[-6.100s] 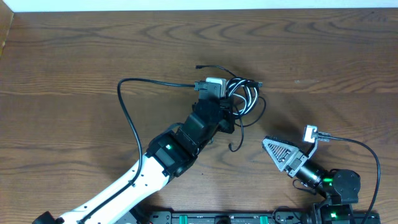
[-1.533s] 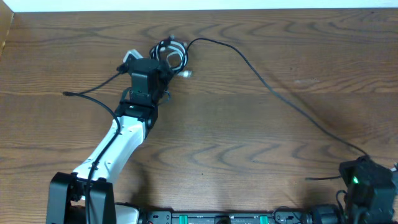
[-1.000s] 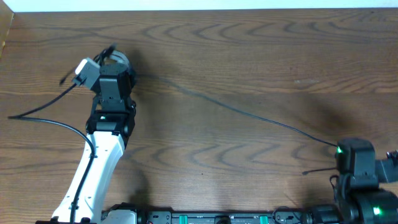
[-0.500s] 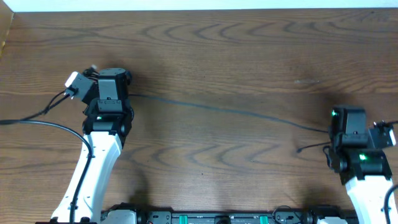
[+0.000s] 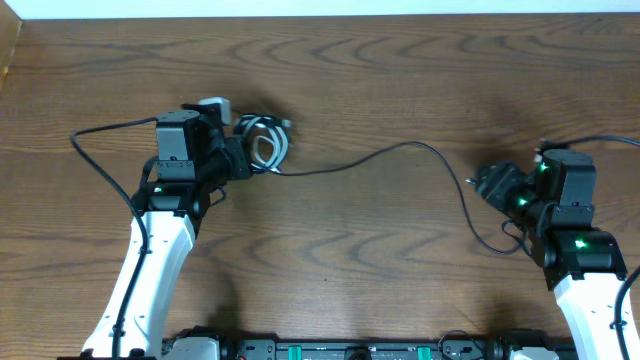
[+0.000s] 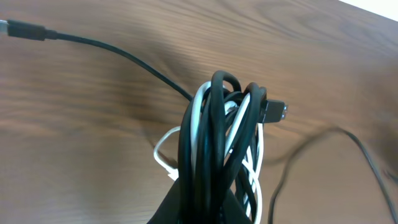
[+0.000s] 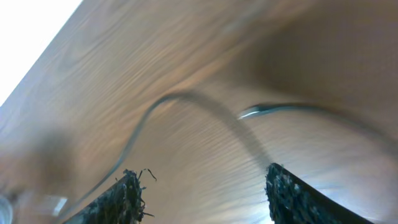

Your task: Untangle cables

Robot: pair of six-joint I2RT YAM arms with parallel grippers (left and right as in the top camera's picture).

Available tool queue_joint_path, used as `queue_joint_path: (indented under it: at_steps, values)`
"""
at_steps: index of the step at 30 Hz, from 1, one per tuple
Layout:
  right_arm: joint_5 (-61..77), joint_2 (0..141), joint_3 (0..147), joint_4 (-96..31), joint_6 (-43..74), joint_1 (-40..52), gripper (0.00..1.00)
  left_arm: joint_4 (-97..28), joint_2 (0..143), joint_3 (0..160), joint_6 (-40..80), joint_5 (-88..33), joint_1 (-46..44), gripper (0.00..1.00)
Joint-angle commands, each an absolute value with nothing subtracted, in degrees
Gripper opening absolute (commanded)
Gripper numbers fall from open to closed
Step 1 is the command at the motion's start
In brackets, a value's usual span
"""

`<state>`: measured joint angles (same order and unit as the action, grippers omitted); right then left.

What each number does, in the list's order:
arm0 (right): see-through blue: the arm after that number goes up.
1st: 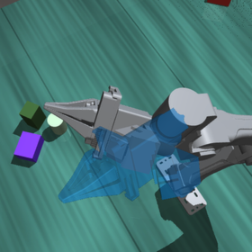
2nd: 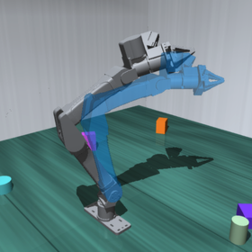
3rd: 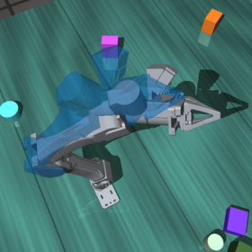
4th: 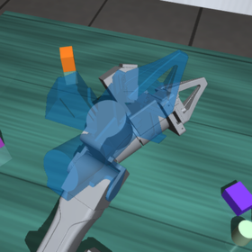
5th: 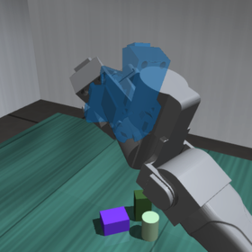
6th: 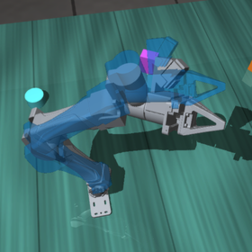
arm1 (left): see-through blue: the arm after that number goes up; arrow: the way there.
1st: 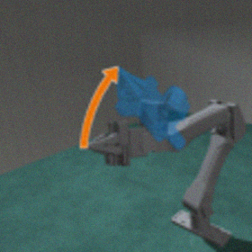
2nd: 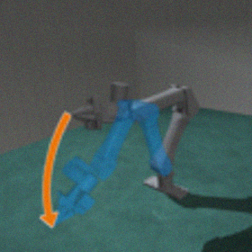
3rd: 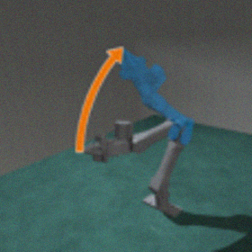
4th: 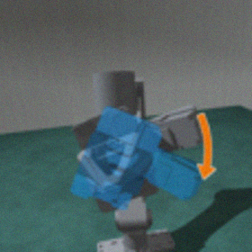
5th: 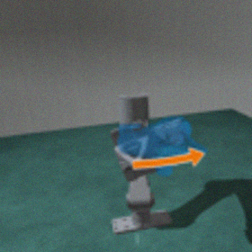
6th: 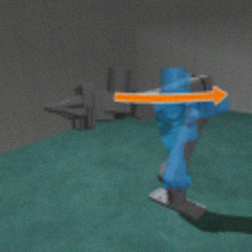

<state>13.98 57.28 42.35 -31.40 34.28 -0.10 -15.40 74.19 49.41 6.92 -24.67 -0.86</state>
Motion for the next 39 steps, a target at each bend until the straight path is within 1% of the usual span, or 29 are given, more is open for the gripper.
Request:
queue_joint_path:
  at_steps: [1,3,5,9,13,16,23,28,32,36,39]
  values:
    - [36.01,57.01,42.30,-30.61,20.78,-0.08,0.65,-14.76,73.28,50.13,-0.67,-38.35,-0.78,0.08]
    - [42.76,57.01,42.30,-30.63,16.08,0.25,0.69,-13.93,73.28,50.13,-0.67,-41.47,-0.78,0.08]
    - [46.39,57.01,42.30,-30.61,14.50,0.75,0.72,-12.91,73.30,50.13,-0.97,-45.12,-0.78,0.08]
    - [46.68,57.14,42.30,-30.28,14.63,1.23,0.73,-11.40,73.28,50.13,-1.50,-51.81,-0.78,0.08]
    - [48.40,58.33,42.28,-30.26,16.05,1.34,0.73,-8.82,73.30,50.13,-1.48,-64.55,-0.78,0.08]
    - [51.48,59.70,42.26,-28.99,16.03,2.63,0.73,-8.67,73.30,50.13,-0.64,-68.62,-0.80,0.08]
    - [52.10,64.34,42.26,-21.30,16.95,9.39,0.73,-8.40,73.30,50.13,8.08,-68.60,-3.36,0.08]
    - [52.07,67.05,42.26,-15.84,19.92,13.76,0.72,-5.76,73.30,50.13,9.17,-68.34,-7.29,0.08]
    - [52.07,67.57,42.26,-13.41,21.08,14.85,0.72,-3.25,73.30,50.13,9.17,-68.14,-10.15,0.08]
    - [52.07,67.57,42.26,-11.99,21.45,14.85,0.71,-3.11,73.30,50.13,11.70,-63.26,-12.80,0.08]
    - [52.07,67.55,42.26,-10.15,23.81,14.85,0.69,-3.05,73.30,50.13,13.74,-59.51,-15.42,0.08]
